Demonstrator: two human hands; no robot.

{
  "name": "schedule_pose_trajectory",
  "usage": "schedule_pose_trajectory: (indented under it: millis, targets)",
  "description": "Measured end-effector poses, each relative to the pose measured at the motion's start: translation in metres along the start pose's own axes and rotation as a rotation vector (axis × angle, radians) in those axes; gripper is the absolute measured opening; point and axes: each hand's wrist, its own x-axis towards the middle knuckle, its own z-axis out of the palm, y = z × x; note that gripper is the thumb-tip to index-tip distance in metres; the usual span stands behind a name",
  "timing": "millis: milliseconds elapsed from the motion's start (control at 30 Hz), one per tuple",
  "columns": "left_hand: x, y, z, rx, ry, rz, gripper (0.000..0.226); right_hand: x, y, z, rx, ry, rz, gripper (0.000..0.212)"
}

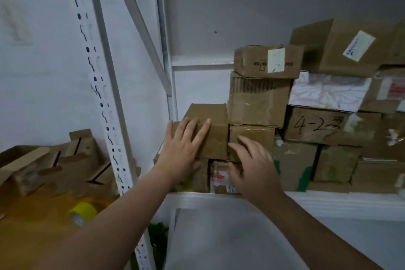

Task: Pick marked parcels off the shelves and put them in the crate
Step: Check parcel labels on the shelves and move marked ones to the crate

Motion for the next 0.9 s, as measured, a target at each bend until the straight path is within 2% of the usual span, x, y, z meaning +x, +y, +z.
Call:
schedule_pose_trajectory:
  millis: [133, 233, 333, 500, 633, 767, 900]
  targets:
    - [0.003, -0.013, 0.004, -0.228, 0.005, -0.041, 0.099, 0.001, -0.019, 0.006, -0.032, 0.067, 0.091, 0.044]
    - [0.006, -0.026, 0.005, -0.599, 0.031, -0.217, 0.075, 0.005, -0.039, 0.008, 0.125, 0.001, 0.187, 0.050]
    - [0.007, -0.035, 0.012, -0.843, -0.022, -0.306, 0.067, 0.009, -0.056, 0.012, 0.226, -0.036, 0.277, 0.059]
    - [0.004, -0.039, 0.007, -0.990, -0.002, -0.328, 0.056, 0.015, -0.068, 0.019, 0.431, -0.042, 0.419, 0.080]
    - [-0.003, -0.033, -0.007, -1.132, 0.064, -0.362, 0.042, 0.021, -0.086, 0.024, 0.570, -0.078, 0.441, 0.087]
    - [-0.012, -0.035, -0.008, -1.151, 0.120, -0.330, 0.036, 0.028, -0.110, 0.029, 0.536, 0.029, 0.389, 0.071]
    - [-0.009, -0.045, 0.001, -1.003, -0.011, -0.190, 0.048, 0.030, -0.099, 0.023, 0.409, 0.133, 0.457, 0.056]
